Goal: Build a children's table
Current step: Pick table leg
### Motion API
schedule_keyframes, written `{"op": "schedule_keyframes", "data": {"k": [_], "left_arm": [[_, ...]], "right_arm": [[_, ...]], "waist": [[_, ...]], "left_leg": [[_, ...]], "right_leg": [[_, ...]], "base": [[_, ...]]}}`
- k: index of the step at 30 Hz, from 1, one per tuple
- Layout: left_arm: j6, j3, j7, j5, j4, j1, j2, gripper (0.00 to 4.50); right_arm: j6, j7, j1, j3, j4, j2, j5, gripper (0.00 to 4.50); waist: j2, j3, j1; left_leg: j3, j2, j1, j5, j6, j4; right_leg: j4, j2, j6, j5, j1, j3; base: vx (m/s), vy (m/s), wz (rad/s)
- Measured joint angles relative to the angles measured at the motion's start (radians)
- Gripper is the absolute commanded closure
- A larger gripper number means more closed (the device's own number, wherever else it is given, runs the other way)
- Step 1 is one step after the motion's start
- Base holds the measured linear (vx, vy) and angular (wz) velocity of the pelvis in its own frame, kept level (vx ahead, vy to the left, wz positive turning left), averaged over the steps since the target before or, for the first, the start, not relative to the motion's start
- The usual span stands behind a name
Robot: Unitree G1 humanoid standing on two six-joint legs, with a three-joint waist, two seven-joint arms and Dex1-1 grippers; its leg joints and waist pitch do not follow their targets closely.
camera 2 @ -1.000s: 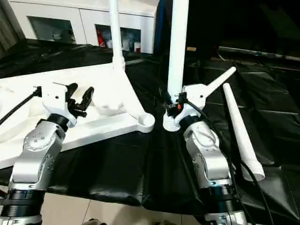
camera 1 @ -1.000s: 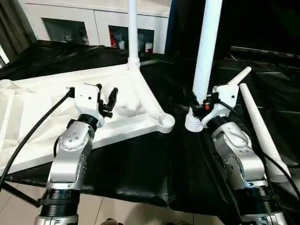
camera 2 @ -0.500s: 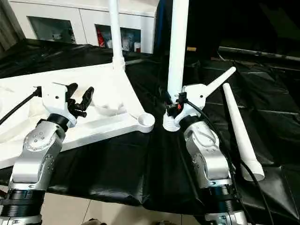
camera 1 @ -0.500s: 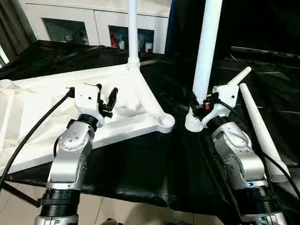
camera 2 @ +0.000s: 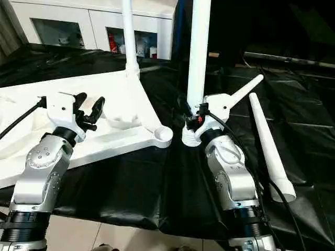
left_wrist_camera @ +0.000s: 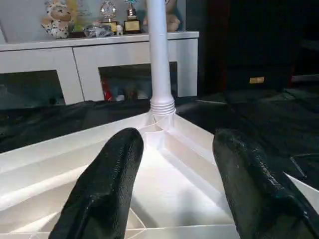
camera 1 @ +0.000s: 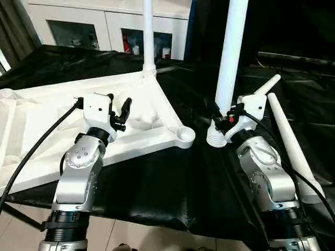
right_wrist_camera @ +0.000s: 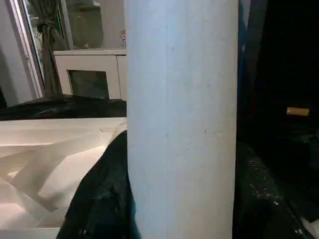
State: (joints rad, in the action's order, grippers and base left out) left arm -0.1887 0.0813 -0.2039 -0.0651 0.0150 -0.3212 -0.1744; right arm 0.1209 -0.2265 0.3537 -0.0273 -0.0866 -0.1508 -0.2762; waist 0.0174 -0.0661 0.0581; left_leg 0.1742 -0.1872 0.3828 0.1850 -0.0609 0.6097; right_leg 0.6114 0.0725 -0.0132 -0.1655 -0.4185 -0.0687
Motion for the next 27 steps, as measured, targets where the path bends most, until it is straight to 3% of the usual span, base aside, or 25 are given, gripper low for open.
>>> {"op": "schedule_keyframes", "data": {"k": [27], "left_arm": [[0.0,0.0,0.0,0.0,0.0,0.0,0.0,1.8]], "right_arm": [[0.0,0.0,0.0,0.0,0.0,0.0,0.0,2.66]], "waist": [[0.0,0.0,0.0]], "left_leg": [[0.0,0.0,0.0,0.0,0.0,0.0]], "right_leg": [[0.0,0.0,0.0,0.0,0.0,0.0]], "base": [[0.0,0.0,0.0]]}}
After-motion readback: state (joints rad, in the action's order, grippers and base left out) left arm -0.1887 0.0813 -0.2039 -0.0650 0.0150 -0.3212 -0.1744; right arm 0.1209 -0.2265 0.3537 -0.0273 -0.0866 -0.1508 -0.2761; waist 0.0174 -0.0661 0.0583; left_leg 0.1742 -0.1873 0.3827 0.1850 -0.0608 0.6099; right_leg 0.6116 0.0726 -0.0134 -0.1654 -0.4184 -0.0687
